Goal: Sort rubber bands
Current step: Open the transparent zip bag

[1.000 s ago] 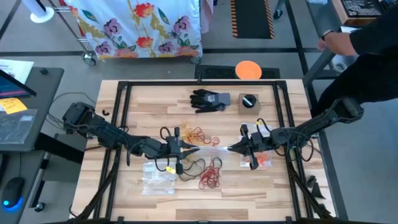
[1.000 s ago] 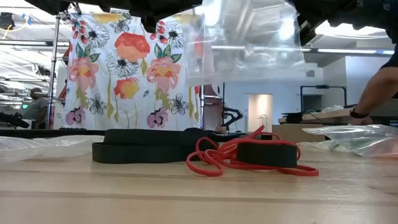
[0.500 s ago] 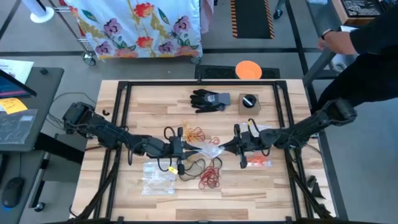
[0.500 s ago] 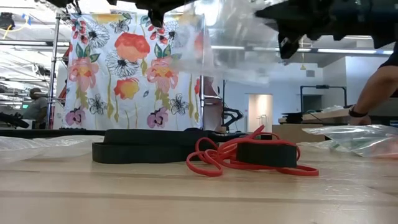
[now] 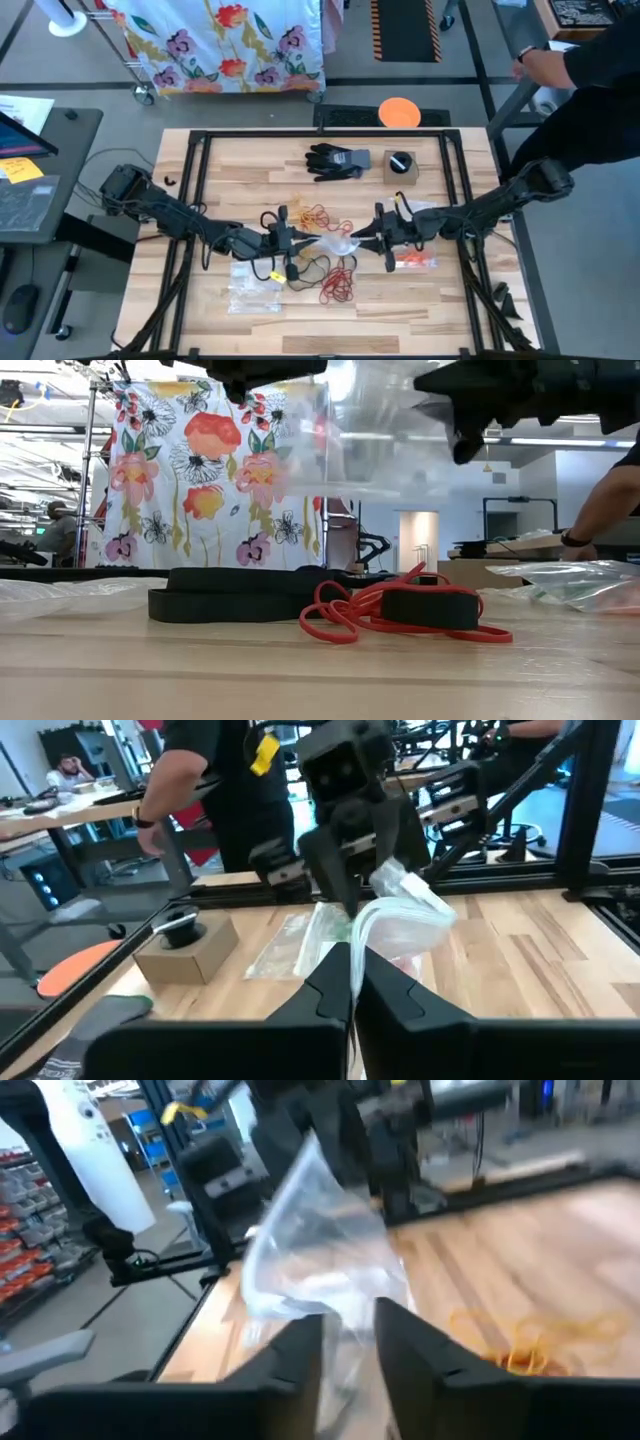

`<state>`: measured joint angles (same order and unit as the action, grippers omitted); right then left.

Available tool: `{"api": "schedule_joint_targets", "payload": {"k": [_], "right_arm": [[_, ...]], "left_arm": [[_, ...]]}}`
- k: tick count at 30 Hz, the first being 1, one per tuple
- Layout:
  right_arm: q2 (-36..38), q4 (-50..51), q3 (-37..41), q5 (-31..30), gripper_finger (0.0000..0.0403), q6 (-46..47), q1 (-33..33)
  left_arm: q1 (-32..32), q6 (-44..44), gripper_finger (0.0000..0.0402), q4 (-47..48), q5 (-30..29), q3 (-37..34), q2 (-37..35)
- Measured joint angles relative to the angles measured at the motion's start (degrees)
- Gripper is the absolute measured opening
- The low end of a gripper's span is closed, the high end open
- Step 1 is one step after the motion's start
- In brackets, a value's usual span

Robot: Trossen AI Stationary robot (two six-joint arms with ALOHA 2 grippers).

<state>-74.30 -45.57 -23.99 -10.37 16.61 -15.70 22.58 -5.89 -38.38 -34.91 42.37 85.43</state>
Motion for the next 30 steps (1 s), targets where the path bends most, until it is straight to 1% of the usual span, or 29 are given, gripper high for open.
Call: {"api": "schedule_joint_targets", "payload": {"k": [4, 6, 8, 11, 13, 15, 17, 19, 22, 26, 30], "right_arm": [[3.09, 7.14, -0.46, 1.76, 0.0172, 4.31, 0.02], [5.47, 12.89, -1.55, 2.38, 0.0197, 4.42, 0.0], [7.87, 18.64, -2.88, 2.51, 0.0213, 4.43, 0.0], [10.56, 25.62, -5.09, 2.56, 0.0223, 3.46, 0.0], [11.71, 25.55, -6.17, 2.54, 0.0223, 1.59, 0.0], [12.37, 23.28, -7.73, 1.09, 0.0221, -0.84, 0.0], [12.31, 22.57, -9.47, -2.44, 0.0219, -3.18, 0.01], [11.3, 23.03, -10.95, -4.4, 0.0217, -4.21, 0.45], [8.4, 25.29, -13.44, -4.48, 0.0216, -3.9, 1.31], [1.75, 27.01, -16.44, -4.5, 0.0217, -3.56, 1.42], [-5.14, 26.92, -21.09, -4.57, 0.0217, -5.08, 0.63]], "left_arm": [[0.47, -1.01, 0.0, 0.45, -2.12, 0.0, -0.07], [0.68, -1.64, 0.0, 1.03, -4.56, 0.0, -0.07], [0.71, -1.72, 0.0, 2.23, -6.6, 0.0, -0.09], [0.71, -1.69, 0.0, 4.16, -8.07, 0.0, -0.09], [0.71, -1.58, 0.0, 5.51, -7.72, 0.0, -0.09], [0.7, -2.24, 0.0, 6.57, -5.4, 0.0, -0.09], [0.71, -4.88, 0.0, 7.11, -1.82, 0.0, -0.09], [0.71, -7.41, 0.0, 7.79, -0.85, 0.0, -0.09], [0.71, -11.77, 0.0, 7.51, -0.77, 0.0, -0.09], [0.16, -20.73, 0.0, 7.46, -0.86, 0.0, -0.09], [-1.28, -25.48, 0.0, 7.63, -1.14, 0.0, -0.09]]}}
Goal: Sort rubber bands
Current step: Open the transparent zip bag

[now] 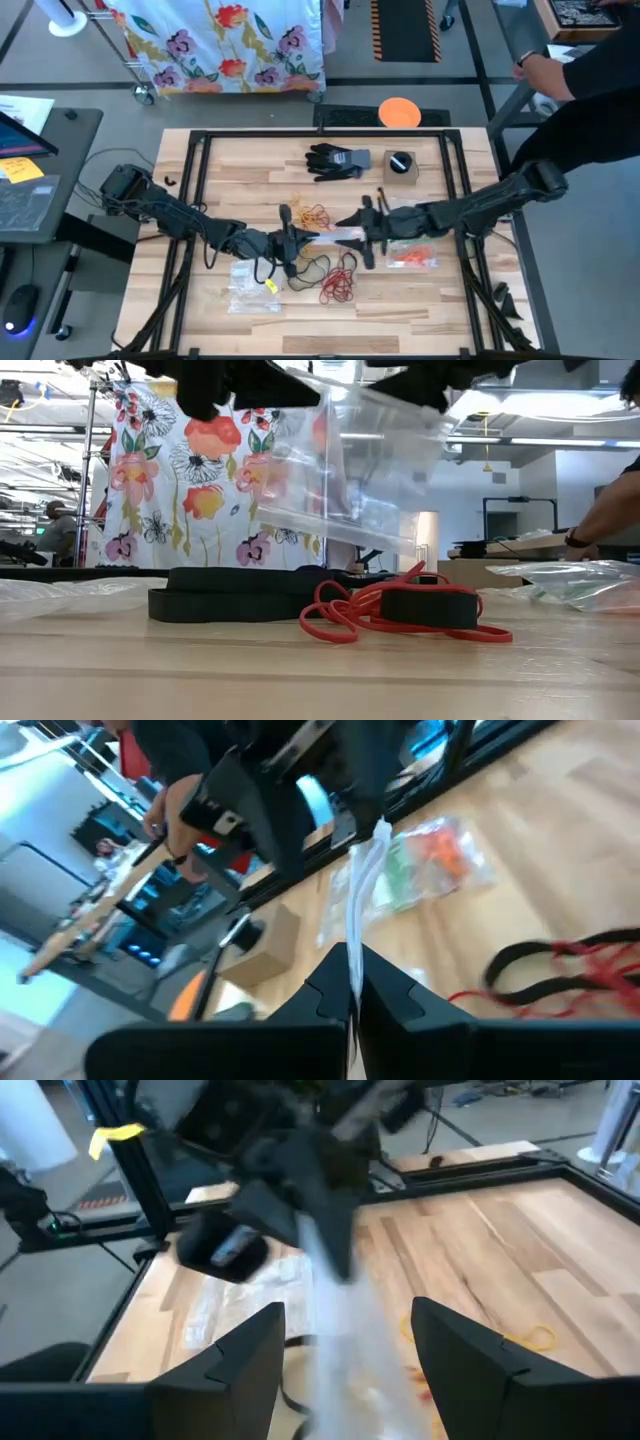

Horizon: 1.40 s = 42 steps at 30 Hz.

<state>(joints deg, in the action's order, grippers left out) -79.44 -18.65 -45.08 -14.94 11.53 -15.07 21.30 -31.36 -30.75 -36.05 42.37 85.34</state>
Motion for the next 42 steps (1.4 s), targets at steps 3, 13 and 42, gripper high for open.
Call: {"api": "schedule_joint_targets", "payload": {"k": [3, 13, 42], "right_arm": [[-4.61, 1.21, -3.38, -1.58, 0.0217, -2.08, -0.23], [-6.31, 8.32, -8.95, -5.26, 0.0217, -4.79, -2.11], [-5.7, 12.59, -9.0, -9.38, 0.0217, -3.89, -3.01]], "left_arm": [[-0.3, -3.96, 0.0, 0.66, 0.32, 0.0, 0.0], [1.27, -11.65, 0.0, 2.09, -0.57, 0.0, 0.0], [1.77, -4.22, 0.0, 1.93, -0.83, 0.0, 0.0]]}}
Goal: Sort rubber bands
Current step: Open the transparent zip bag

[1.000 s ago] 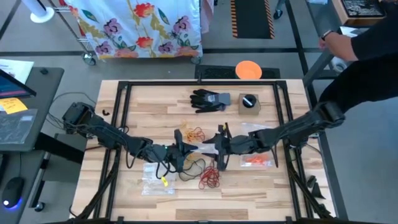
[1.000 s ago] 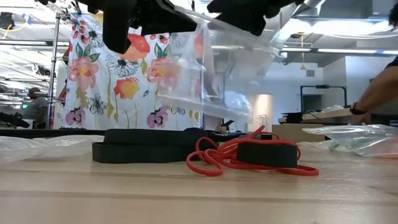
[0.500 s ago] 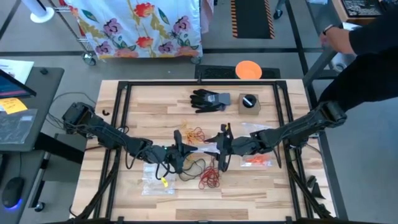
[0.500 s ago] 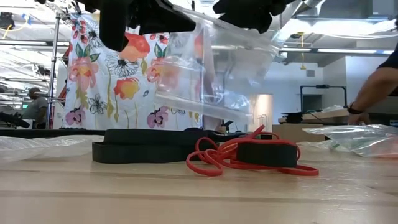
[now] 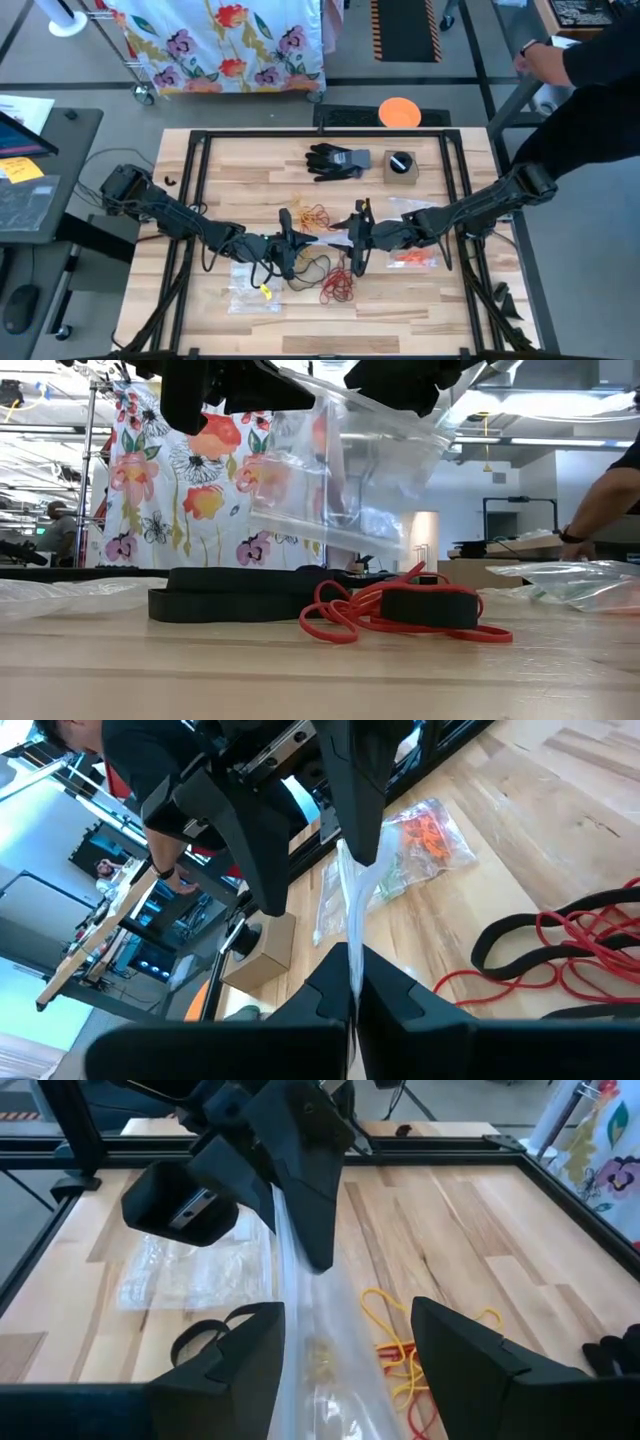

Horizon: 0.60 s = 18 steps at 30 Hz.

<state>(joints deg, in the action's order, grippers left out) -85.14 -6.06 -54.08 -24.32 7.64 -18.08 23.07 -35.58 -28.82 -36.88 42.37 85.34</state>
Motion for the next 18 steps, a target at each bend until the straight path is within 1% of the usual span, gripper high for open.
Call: {"api": "schedule_joint_targets", "payload": {"k": [8, 18], "right_arm": [[0.0, -0.13, 0.04, 0.02, 0.0217, -0.02, -1.1], [0.0, 0.37, 0.04, 0.0, 0.0217, -0.15, -0.53]], "left_arm": [[-0.02, 0.05, 0.0, -0.02, -0.87, 0.0, 0.0], [-0.02, 0.01, 0.0, 0.0, -0.94, 0.0, 0.0]]}}
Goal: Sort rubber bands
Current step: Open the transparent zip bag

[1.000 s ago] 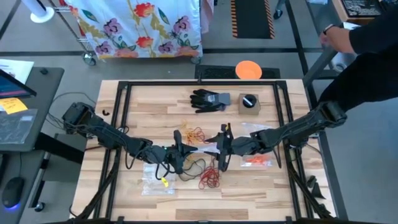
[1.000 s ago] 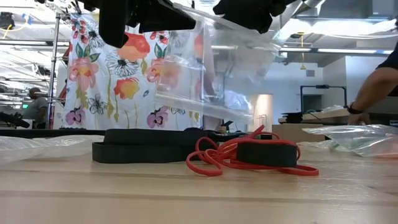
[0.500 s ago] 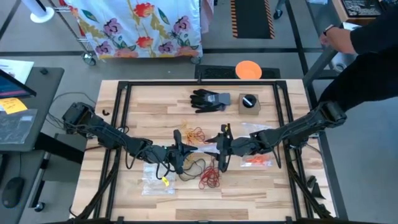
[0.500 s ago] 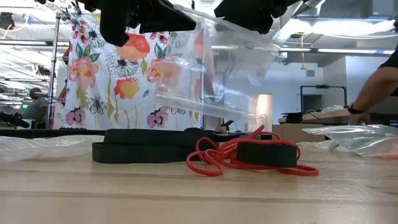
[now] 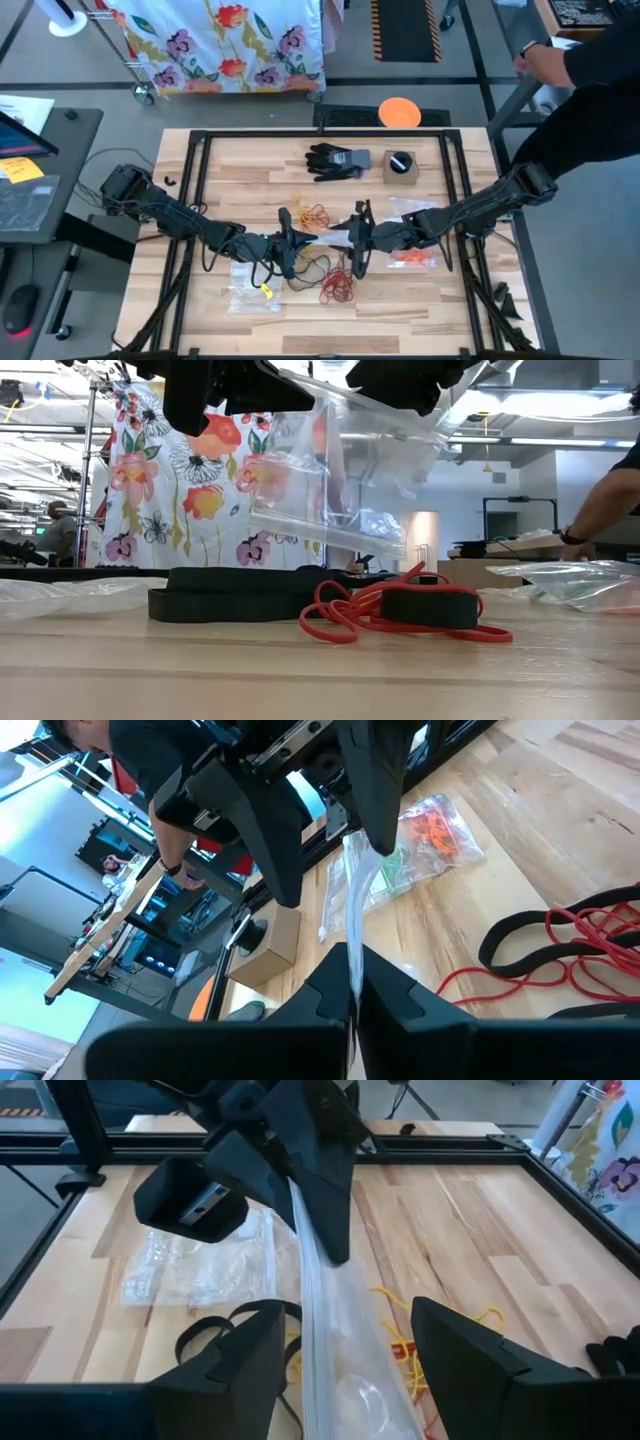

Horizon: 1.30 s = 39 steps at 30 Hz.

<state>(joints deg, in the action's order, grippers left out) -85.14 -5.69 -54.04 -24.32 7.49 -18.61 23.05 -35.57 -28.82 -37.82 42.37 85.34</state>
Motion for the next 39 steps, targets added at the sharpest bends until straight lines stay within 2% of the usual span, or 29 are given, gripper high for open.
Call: {"api": "schedule_joint_targets", "payload": {"k": [26, 34, 39], "right_arm": [[-0.02, 0.59, 0.0, -1.29, 0.0217, -0.02, 0.39], [-0.02, 0.83, 0.0, -1.68, 0.0217, -0.11, 0.37], [-0.02, 0.98, 0.0, -2.62, 0.0217, -0.4, 0.37]], "left_arm": [[0.0, 0.21, 0.0, 1.15, 0.27, 0.0, 0.0], [0.13, 7.12, 0.0, 1.74, 3.41, 2.06, 0.04], [0.13, 9.54, 0.0, 5.62, 6.05, 5.1, 0.04]]}}
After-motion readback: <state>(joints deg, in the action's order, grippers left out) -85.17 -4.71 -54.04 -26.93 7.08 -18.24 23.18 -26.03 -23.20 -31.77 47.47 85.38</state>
